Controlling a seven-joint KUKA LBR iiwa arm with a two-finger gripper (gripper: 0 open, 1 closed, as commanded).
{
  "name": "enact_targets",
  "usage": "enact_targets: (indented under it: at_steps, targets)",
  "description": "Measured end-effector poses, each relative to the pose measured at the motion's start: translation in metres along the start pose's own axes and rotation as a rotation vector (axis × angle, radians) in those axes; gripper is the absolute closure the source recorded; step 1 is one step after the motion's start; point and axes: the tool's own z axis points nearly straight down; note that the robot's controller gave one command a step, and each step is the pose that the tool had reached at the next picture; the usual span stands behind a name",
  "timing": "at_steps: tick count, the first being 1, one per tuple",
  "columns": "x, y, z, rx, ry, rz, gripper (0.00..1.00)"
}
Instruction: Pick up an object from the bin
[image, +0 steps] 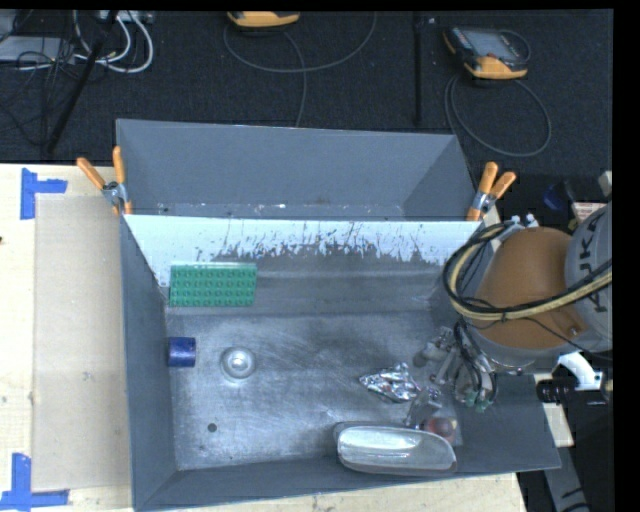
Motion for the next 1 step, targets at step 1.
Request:
enact_targets:
  at_steps: [1]
  targets:
    - [-0.0099, -0.0065, 0.0438, -0.008, -0.017, 0.134, 0.0]
